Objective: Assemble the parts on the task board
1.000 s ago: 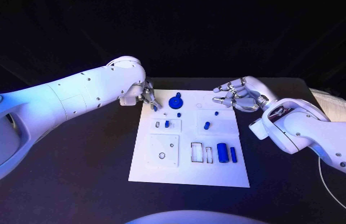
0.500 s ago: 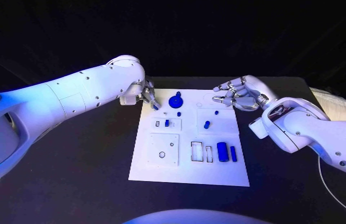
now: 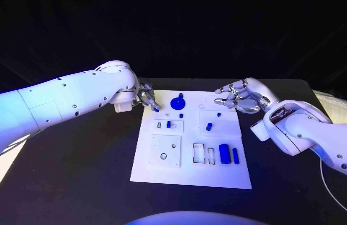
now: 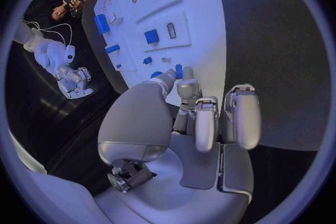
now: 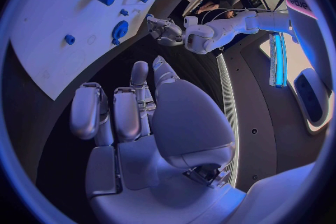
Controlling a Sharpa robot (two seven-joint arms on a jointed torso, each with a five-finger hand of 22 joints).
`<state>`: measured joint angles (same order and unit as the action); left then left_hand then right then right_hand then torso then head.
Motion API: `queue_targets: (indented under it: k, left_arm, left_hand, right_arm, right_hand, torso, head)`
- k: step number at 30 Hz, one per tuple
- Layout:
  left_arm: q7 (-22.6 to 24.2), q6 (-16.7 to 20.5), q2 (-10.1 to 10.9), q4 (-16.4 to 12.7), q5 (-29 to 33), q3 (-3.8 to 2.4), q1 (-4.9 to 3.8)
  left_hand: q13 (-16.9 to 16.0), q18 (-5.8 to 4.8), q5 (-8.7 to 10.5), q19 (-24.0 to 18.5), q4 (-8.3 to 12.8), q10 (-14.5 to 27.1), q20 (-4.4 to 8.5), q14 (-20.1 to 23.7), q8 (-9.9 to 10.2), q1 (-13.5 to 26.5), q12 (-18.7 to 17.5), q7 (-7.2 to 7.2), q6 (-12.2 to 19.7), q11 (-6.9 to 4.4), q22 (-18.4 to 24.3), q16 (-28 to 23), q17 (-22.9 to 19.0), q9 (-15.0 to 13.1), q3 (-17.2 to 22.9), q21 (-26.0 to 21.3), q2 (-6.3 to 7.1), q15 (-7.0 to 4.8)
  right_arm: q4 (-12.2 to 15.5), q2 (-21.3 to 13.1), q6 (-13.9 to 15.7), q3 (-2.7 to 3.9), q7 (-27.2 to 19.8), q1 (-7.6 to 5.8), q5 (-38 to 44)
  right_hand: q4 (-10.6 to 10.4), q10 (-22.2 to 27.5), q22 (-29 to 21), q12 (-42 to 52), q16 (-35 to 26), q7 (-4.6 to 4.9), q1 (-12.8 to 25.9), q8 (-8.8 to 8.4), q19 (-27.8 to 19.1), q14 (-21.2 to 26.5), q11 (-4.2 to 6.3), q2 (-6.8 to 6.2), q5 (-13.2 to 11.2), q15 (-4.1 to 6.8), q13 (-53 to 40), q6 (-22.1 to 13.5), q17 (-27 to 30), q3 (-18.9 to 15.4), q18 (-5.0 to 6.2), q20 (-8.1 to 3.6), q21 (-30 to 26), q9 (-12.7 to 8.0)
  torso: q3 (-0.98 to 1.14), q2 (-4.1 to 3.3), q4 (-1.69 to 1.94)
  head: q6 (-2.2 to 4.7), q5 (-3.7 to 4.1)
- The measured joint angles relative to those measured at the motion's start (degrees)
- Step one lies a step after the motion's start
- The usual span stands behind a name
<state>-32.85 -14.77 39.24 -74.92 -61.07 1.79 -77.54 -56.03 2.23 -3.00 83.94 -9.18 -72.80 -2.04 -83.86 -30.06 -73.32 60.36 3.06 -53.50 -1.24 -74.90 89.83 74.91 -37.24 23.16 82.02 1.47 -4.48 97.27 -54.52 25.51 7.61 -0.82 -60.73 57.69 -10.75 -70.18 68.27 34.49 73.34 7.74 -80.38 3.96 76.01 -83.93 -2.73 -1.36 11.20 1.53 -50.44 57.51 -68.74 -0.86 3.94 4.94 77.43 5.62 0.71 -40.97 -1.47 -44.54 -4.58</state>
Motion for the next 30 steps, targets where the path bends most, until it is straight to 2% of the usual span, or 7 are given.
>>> queue_targets:
  k: [3, 8, 12, 18, 28, 30]
  left_arm:
    - [0.1, 2.3, 1.9, -3.6, 0.2, 0.25, 0.19]
    - [0.6, 6.5, 4.1, -8.3, -1.1, 0.71, 1.65]
    - [1.2, 9.1, 5.1, -10.7, -2.9, 0.94, 2.64]
    - [1.6, 10.8, 6.0, -12.5, -4.8, 1.1, 3.55]
    - [1.4, 10.8, 6.3, -13.2, -6.2, 1.15, 4.11]
    - [1.4, 10.5, 6.3, -13.2, -6.3, 1.15, 4.22]
  left_hand:
    - [0.0, 0.0, 0.01, 0.0, 0.1, -0.4, 0.0, 0.0, -0.2, 0.4, 0.2, -0.12, -0.1, 0.01, 0.0, 0.0, 0.0, 0.0, 1.1, 0.0, 0.44, 0.0]
    - [0.0, 0.01, 0.07, 0.0, 0.4, -0.9, 0.0, 0.0, -0.5, 1.4, 0.3, -0.22, -0.3, -0.1, 0.0, 0.0, 0.0, 0.0, 3.0, 0.0, 1.36, 0.0]
    - [0.0, 0.01, 0.14, 0.0, 0.4, -1.0, 0.0, 0.0, -0.7, 2.0, 0.3, -0.41, -0.5, -0.22, 0.0, 0.0, 0.0, 0.0, 4.0, 0.0, 1.95, 0.0]
    - [0.0, 0.01, 0.22, 0.0, 0.6, -1.1, 0.0, 0.0, -0.7, 2.2, 0.3, -0.34, -0.5, -0.23, 0.0, 0.0, 0.0, 0.0, 4.2, 0.0, 2.19, 0.0]
    - [0.0, 0.01, 0.3, 0.0, 0.9, -1.4, 0.0, 0.0, -0.7, 2.6, 0.3, -0.33, -0.6, -0.2, 0.0, 0.0, 0.0, 0.1, 5.1, 0.2, 2.56, 0.0]
    - [0.0, 0.01, 0.36, 0.0, 1.5, -1.4, 0.0, 0.0, -0.7, 2.8, 0.3, -0.34, -0.6, -0.21, 0.0, 0.0, 0.0, 0.1, 5.7, 0.2, 2.79, 0.0]
  right_arm:
    - [-0.1, 0.0, -0.1, -0.02, 0.0, 0.06, 0.0]
    - [-0.2, 0.0, -0.2, -0.04, 0.0, 0.26, 0.0]
    - [-0.2, 0.0, -0.3, -0.06, 0.0, 0.44, 0.0]
    - [-0.3, 0.1, -0.3, -0.06, 0.0, 0.56, 0.0]
    - [-0.3, 0.1, -0.4, -0.07, 0.0, 0.67, 0.0]
    - [-0.3, 0.1, -0.4, -0.07, 0.0, 0.67, 0.0]
  right_hand:
    - [0.0, 0.0, 0.0, 0.0, 0.0, 0.0, 0.0, 0.0, 0.0, 0.0, 0.0, 0.0, 0.0, 0.0, 0.0, 0.0, 0.0, 0.0, 0.01, 0.0, 0.0, 0.0]
    - [0.0, 0.0, -0.2, -0.2, 0.0, 0.0, 0.0, 0.0, 0.0, 0.0, 0.0, 0.0, 0.0, 0.0, 0.1, 0.0, 0.0, 0.0, 0.0, 0.0, 0.0, 0.0]
    - [0.0, 0.0, -0.2, -0.2, 0.0, 0.0, 0.0, 0.0, 0.0, 0.0, 0.0, 0.0, 0.0, 0.0, 0.1, 0.0, 0.0, 0.0, 0.0, 0.0, 0.0, 0.0]
    - [0.0, 0.0, -0.2, -0.2, 0.0, 0.0, 0.0, 0.0, 0.0, 0.0, 0.0, 0.0, 0.0, 0.0, 0.1, 0.0, 0.0, 0.0, 0.0, 0.0, 0.0, 0.0]
    - [0.0, 0.0, -0.3, -0.2, 0.0, 0.0, -0.2, 0.0, -0.4, 0.0, -0.01, 0.23, 0.0, 0.0, 0.1, 0.0, 0.1, 0.0, 0.01, 0.0, 0.0, 0.0]
    - [0.0, 0.0, -0.3, -0.2, 0.0, 0.0, -0.2, 0.0, -0.4, 0.0, -0.01, 0.23, 0.0, 0.0, 0.1, 0.0, 0.1, 0.0, 0.01, 0.0, 0.0, 0.0]
  torso:
    - [-0.02, 0.0, 0.03]
    - [-0.1, 0.0, 0.15]
    - [-0.22, 0.02, 0.29]
    - [-0.26, 0.03, 0.26]
    - [-0.23, -0.01, 0.2]
    - [-0.2, -0.02, 0.19]
  head:
    - [-0.04, 0.05]
    - [-0.23, 0.12]
    - [-0.42, 0.3]
    - [-0.4, 0.27]
    - [-0.79, 0.09]
    - [-0.91, 0.08]
